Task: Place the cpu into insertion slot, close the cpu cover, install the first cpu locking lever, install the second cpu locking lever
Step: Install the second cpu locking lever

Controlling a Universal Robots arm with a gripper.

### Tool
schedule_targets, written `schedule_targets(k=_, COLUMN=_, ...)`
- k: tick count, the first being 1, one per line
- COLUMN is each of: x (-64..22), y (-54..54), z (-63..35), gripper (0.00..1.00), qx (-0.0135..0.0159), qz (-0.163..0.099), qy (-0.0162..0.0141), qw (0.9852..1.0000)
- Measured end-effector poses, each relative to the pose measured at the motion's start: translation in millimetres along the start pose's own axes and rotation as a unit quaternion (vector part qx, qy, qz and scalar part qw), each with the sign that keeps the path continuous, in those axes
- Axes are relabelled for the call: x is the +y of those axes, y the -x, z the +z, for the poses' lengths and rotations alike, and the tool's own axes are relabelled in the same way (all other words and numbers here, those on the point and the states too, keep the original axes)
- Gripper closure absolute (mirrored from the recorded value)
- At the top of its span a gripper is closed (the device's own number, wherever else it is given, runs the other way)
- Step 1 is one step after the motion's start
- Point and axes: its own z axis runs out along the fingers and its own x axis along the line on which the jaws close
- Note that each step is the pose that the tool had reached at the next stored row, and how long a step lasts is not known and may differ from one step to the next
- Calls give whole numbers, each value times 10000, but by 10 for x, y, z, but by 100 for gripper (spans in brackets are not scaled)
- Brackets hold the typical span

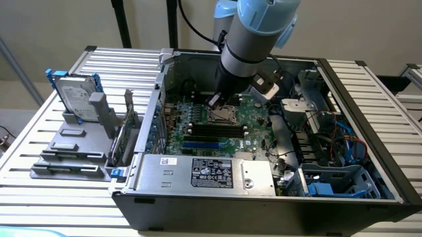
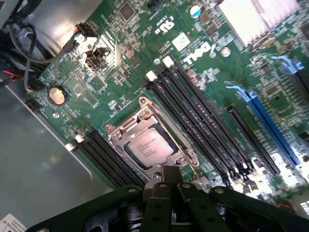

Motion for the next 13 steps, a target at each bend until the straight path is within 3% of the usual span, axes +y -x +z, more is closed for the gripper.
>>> schedule_targets(k=7, x=-10, y=169, z=-42, gripper=89, qx=-1, qz=0, qy=1, qw=10000)
schedule_targets(k=13, x=-41, y=231, z=33, gripper=89, qx=1, qz=0, qy=2, qw=10000)
